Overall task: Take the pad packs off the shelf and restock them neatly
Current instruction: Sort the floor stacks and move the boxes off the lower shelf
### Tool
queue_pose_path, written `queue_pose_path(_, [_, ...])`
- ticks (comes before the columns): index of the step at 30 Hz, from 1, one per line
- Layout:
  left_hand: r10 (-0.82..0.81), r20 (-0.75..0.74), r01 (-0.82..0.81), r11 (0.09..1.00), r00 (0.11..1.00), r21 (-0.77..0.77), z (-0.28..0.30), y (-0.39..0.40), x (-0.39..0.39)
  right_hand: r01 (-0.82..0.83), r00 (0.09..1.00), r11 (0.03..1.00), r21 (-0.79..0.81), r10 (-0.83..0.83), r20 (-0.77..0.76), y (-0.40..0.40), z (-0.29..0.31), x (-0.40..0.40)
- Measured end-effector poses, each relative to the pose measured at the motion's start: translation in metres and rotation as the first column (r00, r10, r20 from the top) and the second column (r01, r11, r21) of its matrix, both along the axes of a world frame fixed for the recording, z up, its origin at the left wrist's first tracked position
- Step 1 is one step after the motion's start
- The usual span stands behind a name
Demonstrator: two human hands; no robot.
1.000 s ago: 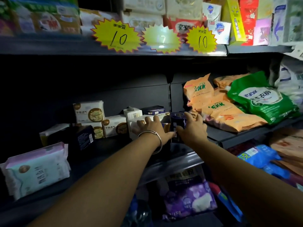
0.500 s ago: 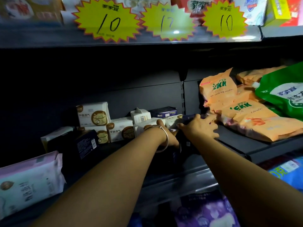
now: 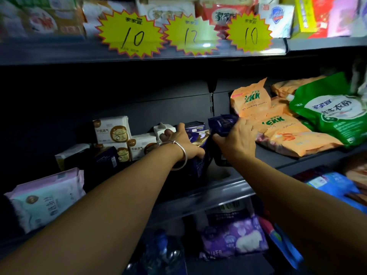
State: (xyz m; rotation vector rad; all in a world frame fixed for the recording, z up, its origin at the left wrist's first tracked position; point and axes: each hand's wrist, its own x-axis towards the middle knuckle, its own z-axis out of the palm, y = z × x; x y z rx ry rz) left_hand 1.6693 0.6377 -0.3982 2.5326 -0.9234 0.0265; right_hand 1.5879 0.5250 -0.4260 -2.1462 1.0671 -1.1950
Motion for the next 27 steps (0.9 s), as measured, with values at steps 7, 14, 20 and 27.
queue_pose_path(7, [-0.064,0.046,0.062,0.998,0.997,0.029,0.008,0.051,-0.061,0.079,0.997,0.996,-0.042,-0.078,0.021,0.061,-0.002,-0.086])
queue_pose_path(14, [-0.199,-0.046,0.202,0.977,0.979,0.067,-0.046,0.079,-0.129,0.185,0.983,0.982,0.029,-0.185,-0.020,0.105,-0.062,-0.175])
queue_pose_path(20, [-0.259,-0.141,0.282,0.943,0.955,0.177,-0.145,0.066,-0.171,0.258,0.961,0.955,0.144,-0.238,-0.142,0.109,-0.161,-0.233])
queue_pose_path(27, [-0.276,-0.269,0.340,0.911,0.923,0.234,-0.262,0.001,-0.202,0.386,0.921,0.846,0.368,-0.329,-0.211,0.076,-0.293,-0.272])
